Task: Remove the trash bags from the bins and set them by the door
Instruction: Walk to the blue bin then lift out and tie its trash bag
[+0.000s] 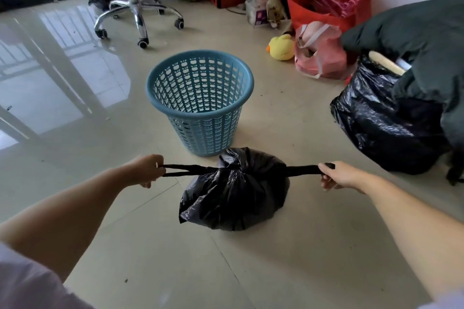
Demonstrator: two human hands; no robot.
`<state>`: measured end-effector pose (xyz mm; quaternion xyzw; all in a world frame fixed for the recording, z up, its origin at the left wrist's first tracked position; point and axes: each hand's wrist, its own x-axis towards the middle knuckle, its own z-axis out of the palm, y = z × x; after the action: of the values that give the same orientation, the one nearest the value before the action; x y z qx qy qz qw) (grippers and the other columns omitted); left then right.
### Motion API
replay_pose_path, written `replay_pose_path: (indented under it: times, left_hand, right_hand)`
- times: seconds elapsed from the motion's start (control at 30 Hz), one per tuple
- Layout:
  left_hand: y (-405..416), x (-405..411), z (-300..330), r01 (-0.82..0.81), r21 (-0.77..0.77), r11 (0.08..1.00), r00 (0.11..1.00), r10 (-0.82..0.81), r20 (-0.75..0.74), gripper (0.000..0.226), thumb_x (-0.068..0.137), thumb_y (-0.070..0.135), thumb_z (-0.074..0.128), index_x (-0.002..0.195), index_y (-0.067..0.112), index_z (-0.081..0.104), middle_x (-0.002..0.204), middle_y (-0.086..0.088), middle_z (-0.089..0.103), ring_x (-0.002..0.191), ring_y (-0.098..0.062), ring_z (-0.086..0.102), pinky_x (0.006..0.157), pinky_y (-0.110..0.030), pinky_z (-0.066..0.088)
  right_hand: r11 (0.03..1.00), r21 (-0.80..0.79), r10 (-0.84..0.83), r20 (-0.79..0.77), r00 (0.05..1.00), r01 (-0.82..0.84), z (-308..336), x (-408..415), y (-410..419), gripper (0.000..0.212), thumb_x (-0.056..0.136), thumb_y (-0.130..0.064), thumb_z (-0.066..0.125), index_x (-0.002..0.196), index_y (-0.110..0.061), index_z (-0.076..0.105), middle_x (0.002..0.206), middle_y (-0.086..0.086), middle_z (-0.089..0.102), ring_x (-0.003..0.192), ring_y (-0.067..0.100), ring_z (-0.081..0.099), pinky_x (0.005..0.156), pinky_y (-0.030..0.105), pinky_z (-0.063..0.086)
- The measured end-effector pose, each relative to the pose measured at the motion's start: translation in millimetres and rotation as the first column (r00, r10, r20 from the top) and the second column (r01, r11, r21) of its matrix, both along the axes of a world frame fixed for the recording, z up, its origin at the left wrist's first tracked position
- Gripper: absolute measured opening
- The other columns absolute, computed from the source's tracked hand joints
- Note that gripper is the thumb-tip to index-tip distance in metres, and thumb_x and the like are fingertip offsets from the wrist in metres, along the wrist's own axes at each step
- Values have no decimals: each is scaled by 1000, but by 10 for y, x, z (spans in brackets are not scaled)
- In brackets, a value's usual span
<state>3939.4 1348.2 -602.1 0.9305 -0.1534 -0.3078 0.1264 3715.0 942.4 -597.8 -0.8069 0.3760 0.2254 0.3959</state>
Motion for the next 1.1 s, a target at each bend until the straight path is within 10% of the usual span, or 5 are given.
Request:
replay_pose_path:
  times: [0.3, 0.47, 0.7, 0.9, 1.1]
  left_hand:
    - [-888, -239, 797, 107, -521, 847, 990, -42, 136, 23, 87, -1, 47, 83, 14, 64, 84, -11, 68, 74, -23, 62, 72, -38, 56]
    - [-1505, -660, 1070, 185, -674, 715, 976, -214, 41, 39, 89, 18, 59, 125, 26, 48, 70, 1, 60, 55, -10, 56, 50, -19, 45]
    - [-1520, -613, 1019, 307, -566, 765, 951, -276, 143, 53, 82, 16, 62, 131, 28, 46, 80, 1, 64, 67, -10, 61, 63, -25, 53]
    - [-1558, -681, 1051, 510, -473, 718, 859, -448, 247, 65, 80, 12, 64, 140, 22, 40, 146, 2, 35, 132, -11, 36, 107, -21, 29]
    - [-1545, -616, 861, 223, -563, 796, 958, -285, -23, 28, 88, 20, 60, 60, 20, 56, 50, 13, 49, 45, 2, 44, 49, -15, 34]
  right_hand:
    - [812, 577, -398, 436, 807, 89, 771, 618, 261, 13, 85, -27, 61, 80, -15, 61, 66, -4, 72, 65, 9, 68, 70, 25, 55]
    - [699, 708, -342, 459, 820, -104, 1008, 878, 810, 25, 85, -33, 58, 76, -10, 56, 64, 3, 53, 54, 13, 55, 52, 23, 51]
    - [752, 469, 188, 520, 833, -463, 1094, 786, 984, 52, 80, -46, 55, 118, -10, 57, 95, 3, 62, 87, 13, 56, 76, 26, 46]
    - [756, 148, 556, 369, 745, -638, 1109, 788, 1117, 20, 83, -27, 69, 65, -22, 61, 63, 0, 68, 68, 7, 63, 84, 27, 42]
    - [808, 180, 442, 445, 779, -561, 1121, 791, 902, 11, 90, -13, 61, 92, -3, 58, 59, -1, 51, 52, 8, 47, 67, 24, 47]
